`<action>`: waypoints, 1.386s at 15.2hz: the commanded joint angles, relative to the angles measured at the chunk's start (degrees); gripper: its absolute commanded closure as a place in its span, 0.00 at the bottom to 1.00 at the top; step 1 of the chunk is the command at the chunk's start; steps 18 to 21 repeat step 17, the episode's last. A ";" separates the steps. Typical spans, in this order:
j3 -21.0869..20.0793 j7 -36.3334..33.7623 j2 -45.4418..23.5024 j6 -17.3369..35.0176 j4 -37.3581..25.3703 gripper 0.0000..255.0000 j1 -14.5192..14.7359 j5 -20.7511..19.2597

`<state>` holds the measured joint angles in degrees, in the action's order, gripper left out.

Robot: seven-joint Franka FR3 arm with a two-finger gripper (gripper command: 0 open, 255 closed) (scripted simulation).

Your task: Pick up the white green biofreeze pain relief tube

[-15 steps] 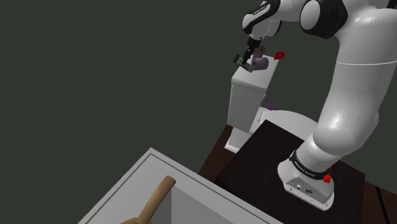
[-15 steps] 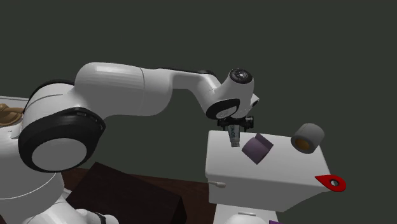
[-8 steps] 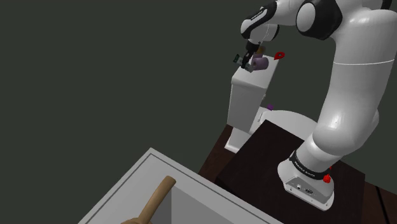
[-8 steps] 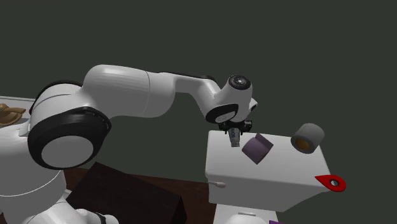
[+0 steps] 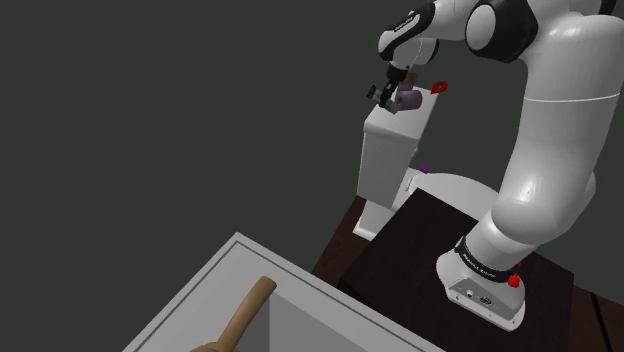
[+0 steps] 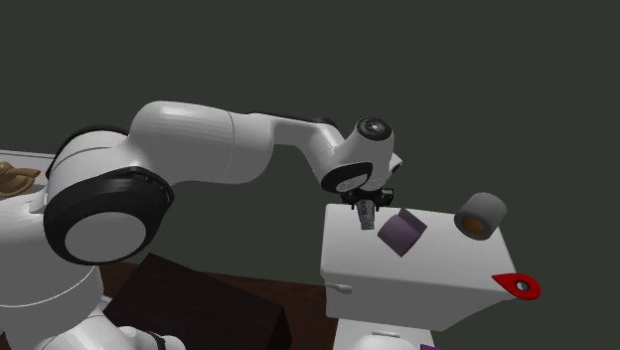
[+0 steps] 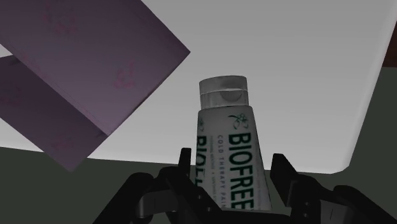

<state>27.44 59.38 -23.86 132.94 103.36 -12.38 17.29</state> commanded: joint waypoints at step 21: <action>1.82 -2.73 4.75 -9.57 -5.37 1.00 1.07 -3.74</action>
